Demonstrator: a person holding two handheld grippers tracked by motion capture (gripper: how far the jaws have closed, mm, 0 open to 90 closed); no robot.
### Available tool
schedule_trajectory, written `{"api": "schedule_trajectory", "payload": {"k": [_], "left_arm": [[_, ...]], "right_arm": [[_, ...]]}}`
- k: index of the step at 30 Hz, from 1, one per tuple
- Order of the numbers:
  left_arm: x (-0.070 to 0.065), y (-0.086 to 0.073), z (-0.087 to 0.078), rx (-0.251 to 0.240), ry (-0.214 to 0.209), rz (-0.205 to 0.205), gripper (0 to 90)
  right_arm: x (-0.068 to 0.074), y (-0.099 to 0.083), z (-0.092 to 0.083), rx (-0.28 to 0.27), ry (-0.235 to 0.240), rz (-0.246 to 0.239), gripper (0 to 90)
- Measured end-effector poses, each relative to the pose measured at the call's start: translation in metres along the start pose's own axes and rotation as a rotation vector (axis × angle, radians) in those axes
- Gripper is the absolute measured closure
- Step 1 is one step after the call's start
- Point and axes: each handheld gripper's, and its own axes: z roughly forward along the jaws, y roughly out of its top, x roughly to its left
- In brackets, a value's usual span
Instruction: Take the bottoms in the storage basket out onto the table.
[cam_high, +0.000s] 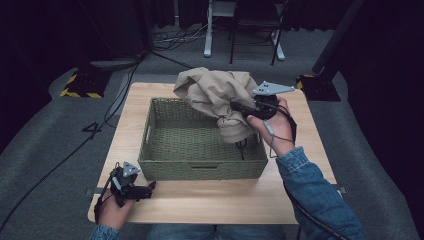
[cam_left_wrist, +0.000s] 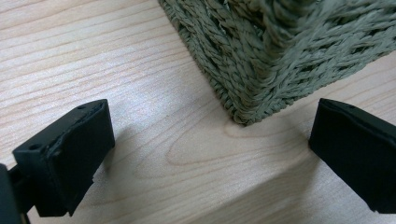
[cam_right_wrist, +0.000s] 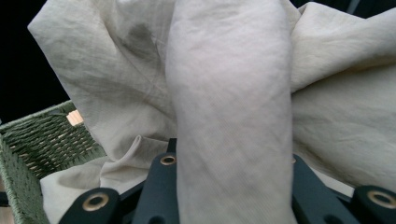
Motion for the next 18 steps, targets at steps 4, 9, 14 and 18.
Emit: {"api": "schedule_trajectory", "payload": {"k": [4,9,14,18], "left_arm": [[0.000,0.000,0.000,0.000,0.000,0.000,0.4],[0.000,0.000,0.000,0.000,0.000,0.000,0.4],[0.000,0.000,0.000,0.002,0.000,0.001,0.4],[0.000,0.000,0.000,0.002,0.000,0.002,0.4]], "right_arm": [[-0.006,0.003,-0.014,-0.010,-0.021,0.008,75.8],[-0.014,0.007,-0.030,-0.019,-0.047,0.025,75.9],[-0.027,0.009,-0.047,-0.026,-0.080,0.052,75.8],[-0.037,0.008,-0.058,-0.022,-0.110,0.067,75.8]]}}
